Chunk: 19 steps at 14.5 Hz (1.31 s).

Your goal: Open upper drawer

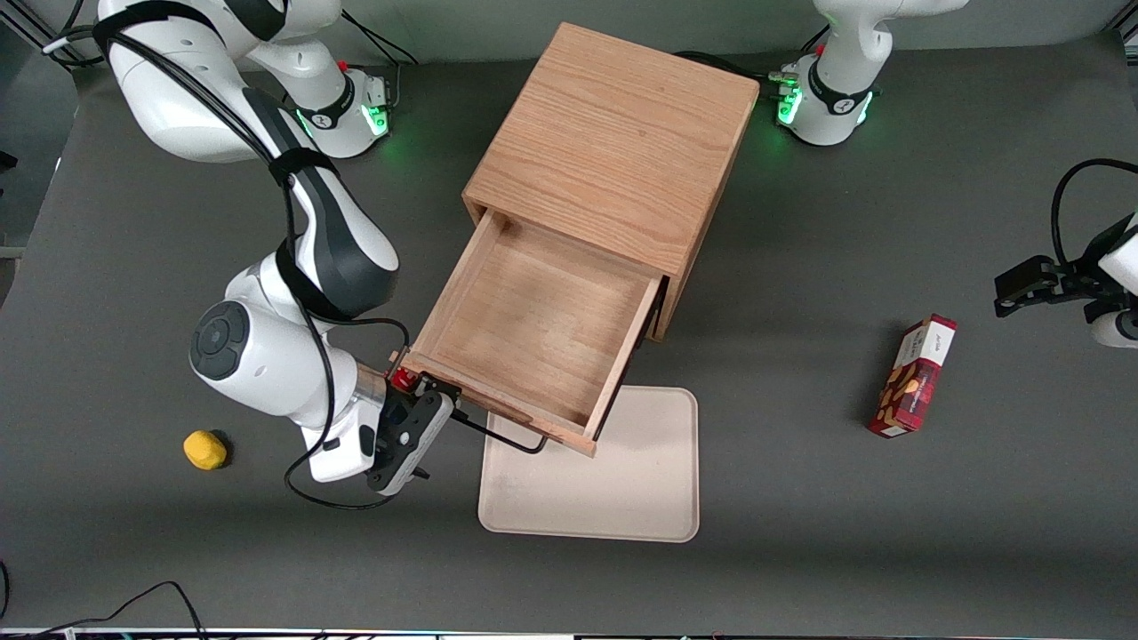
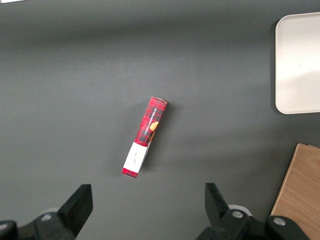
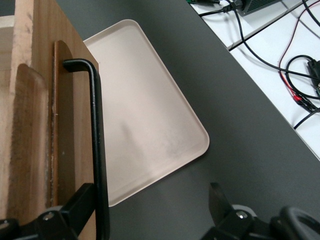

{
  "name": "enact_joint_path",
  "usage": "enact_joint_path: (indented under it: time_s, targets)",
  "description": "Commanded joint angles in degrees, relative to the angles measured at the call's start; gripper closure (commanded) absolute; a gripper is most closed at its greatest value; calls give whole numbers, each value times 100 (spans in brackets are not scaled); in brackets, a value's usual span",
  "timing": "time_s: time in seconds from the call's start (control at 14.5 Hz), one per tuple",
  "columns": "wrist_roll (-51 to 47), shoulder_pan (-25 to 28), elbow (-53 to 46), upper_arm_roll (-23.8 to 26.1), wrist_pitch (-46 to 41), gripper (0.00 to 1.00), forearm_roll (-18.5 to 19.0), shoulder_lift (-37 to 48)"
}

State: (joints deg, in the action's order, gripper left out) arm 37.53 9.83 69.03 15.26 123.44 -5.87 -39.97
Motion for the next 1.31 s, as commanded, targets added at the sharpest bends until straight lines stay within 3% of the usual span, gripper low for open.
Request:
enact_joint_path:
  time_s: [0.0,0.14,0.41,0.62,0.76,0.97,1.1,1.24]
  targets:
    - [44,-174,-232,4,207,0,-10,-142]
    - [-122,-236,-232,30,198,0,-211,-73]
    - [-386,-499,-249,30,-169,0,-1213,358]
    - [-1051,-728,-249,13,-643,0,-1329,831]
    - [-1859,-798,-136,-205,-1004,0,-1189,1489]
    - [-2337,-807,460,-725,-1760,0,-251,2360]
    - [-2460,-851,1232,-979,-1744,0,330,3001]
    - [-2828,-903,2015,-1138,-1543,0,604,3608]
